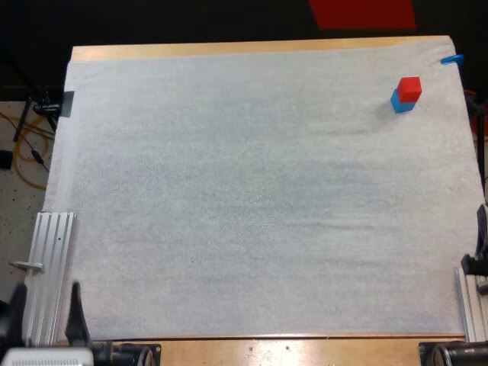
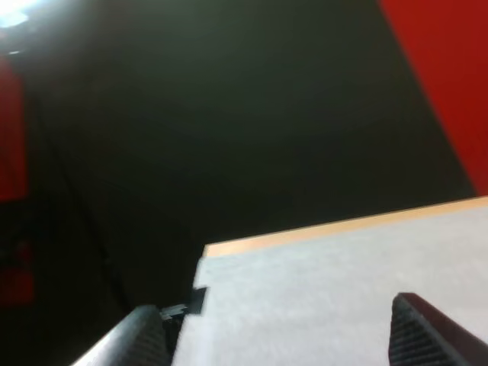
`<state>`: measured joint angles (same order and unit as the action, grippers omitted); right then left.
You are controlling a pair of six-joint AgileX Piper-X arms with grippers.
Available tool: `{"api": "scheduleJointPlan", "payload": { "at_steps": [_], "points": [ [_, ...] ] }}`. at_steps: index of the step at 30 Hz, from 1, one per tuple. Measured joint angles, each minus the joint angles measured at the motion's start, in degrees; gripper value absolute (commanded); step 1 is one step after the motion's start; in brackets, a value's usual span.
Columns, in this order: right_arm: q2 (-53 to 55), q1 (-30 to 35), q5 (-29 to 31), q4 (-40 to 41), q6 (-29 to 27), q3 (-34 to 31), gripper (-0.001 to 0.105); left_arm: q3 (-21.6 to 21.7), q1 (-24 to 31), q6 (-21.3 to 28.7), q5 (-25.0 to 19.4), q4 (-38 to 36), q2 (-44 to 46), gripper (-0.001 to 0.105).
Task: Stack red cube on blue cube
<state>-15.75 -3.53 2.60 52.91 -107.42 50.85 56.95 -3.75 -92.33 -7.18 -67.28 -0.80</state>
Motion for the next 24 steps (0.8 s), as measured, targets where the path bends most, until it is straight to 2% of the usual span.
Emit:
{"api": "scheduleJointPlan", "payload": {
  "at_steps": [4, 10, 15, 20, 24],
  "points": [
    [6.12, 0.0, -0.46, 0.0, 2.29, -2.66, 0.069, -0.25, 0.0, 0.0, 0.26, -7.38, 1.88, 0.061],
    [15.03, 0.0, -1.09, 2.21, 4.33, -5.89, 0.069, -0.13, 0.13, -1.99, -0.52, -14.12, 1.88, 0.061],
    [16.42, 0.0, -1.09, 6.7, 4.46, -5.2, 0.069, -0.14, 0.23, -2.72, -0.87, -15.38, 1.88, 0.061],
    [16.42, 0.0, -2.6, 7.24, 3.55, -5.1, 0.069, -0.81, 0.33, -2.86, -1.02, -15.07, 1.88, 0.061],
    [16.42, 0.0, -2.6, 7.32, 1.33, -6.43, 0.069, -4.39, 0.32, -2.96, 2.1, -11.16, 1.88, 0.061]
  ]
}}
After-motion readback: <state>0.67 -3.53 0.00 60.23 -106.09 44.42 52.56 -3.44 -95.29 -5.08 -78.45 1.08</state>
